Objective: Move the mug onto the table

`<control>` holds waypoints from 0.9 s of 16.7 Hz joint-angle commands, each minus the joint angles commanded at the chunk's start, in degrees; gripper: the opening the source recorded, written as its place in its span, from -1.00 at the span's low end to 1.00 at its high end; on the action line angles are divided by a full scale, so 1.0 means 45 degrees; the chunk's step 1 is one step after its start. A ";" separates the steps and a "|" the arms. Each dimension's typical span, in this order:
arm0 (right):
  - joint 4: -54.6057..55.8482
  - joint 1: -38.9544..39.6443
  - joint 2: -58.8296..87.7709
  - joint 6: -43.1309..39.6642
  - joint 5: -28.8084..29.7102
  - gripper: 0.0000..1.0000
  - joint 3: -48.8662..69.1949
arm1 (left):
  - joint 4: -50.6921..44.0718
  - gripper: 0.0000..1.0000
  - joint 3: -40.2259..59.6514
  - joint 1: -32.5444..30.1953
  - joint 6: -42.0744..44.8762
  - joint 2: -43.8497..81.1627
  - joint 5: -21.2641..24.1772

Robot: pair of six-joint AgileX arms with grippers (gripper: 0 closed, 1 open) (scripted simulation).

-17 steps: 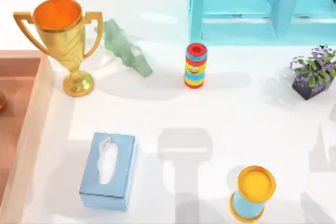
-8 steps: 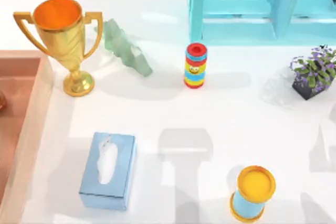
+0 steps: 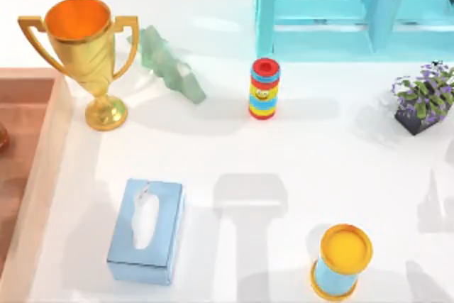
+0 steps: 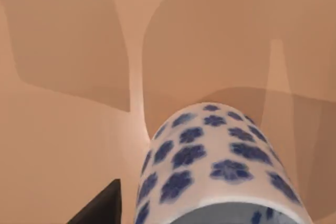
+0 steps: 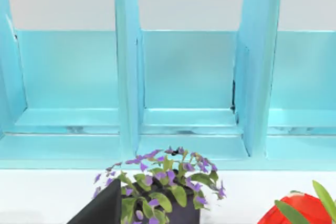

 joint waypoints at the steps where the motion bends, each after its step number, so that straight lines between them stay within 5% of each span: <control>1: 0.0000 0.0000 0.0000 0.0000 0.0000 1.00 0.0000 | 0.0072 1.00 -0.0062 0.0003 0.0004 0.0033 0.0000; 4: 0.0000 0.0000 0.0000 0.0000 0.0000 1.00 0.0000 | 0.0072 1.00 -0.0062 0.0003 0.0004 0.0033 0.0000; 15: 0.0000 0.0000 0.0000 0.0000 0.0000 1.00 0.0000 | 0.0072 -0.66 -0.0062 0.0003 0.0004 0.0033 0.0000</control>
